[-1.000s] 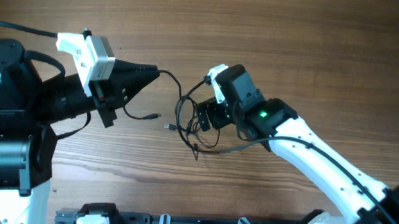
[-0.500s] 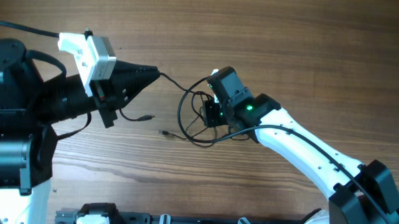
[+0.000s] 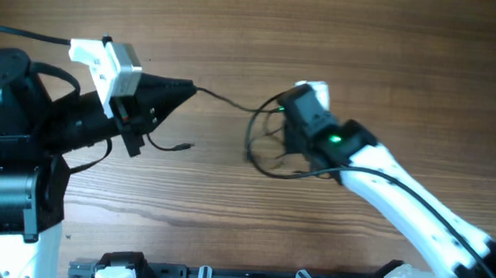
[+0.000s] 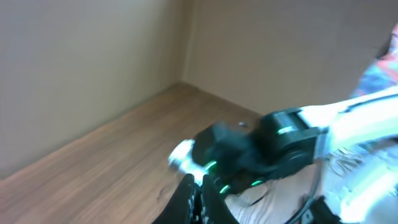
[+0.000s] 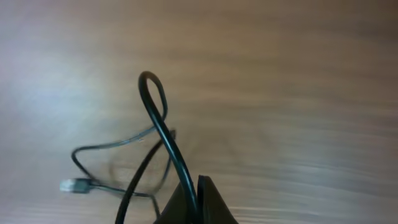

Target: Untangle cables

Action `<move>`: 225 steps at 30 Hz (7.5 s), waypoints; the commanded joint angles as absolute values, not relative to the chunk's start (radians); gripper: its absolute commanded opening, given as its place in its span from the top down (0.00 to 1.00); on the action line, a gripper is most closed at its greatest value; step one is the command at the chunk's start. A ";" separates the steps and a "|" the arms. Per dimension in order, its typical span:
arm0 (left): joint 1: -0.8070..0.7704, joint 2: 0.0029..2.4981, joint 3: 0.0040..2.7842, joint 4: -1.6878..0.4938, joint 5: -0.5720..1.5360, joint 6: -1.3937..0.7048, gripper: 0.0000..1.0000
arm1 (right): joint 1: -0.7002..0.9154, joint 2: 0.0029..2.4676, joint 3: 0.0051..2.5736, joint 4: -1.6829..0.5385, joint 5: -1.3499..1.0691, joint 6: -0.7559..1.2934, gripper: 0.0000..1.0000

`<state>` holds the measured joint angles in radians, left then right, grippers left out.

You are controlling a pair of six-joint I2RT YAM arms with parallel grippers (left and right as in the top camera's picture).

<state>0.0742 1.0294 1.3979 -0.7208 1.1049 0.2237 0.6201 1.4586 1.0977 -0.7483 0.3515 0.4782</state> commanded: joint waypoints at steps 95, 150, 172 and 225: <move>-0.025 1.417 1.406 -0.996 0.593 0.017 0.96 | 0.365 1.171 1.093 -0.711 -0.381 0.037 0.00; 0.590 0.828 1.406 -0.646 1.529 0.088 0.96 | 0.683 1.695 1.091 -0.573 -0.471 -0.218 0.00; 0.590 0.878 1.405 -0.720 1.438 0.089 0.96 | 0.685 1.817 1.092 -0.074 -0.873 -0.049 0.11; 0.590 1.096 1.405 -0.808 1.292 0.145 0.96 | 0.775 1.803 1.093 0.194 -1.007 0.105 0.00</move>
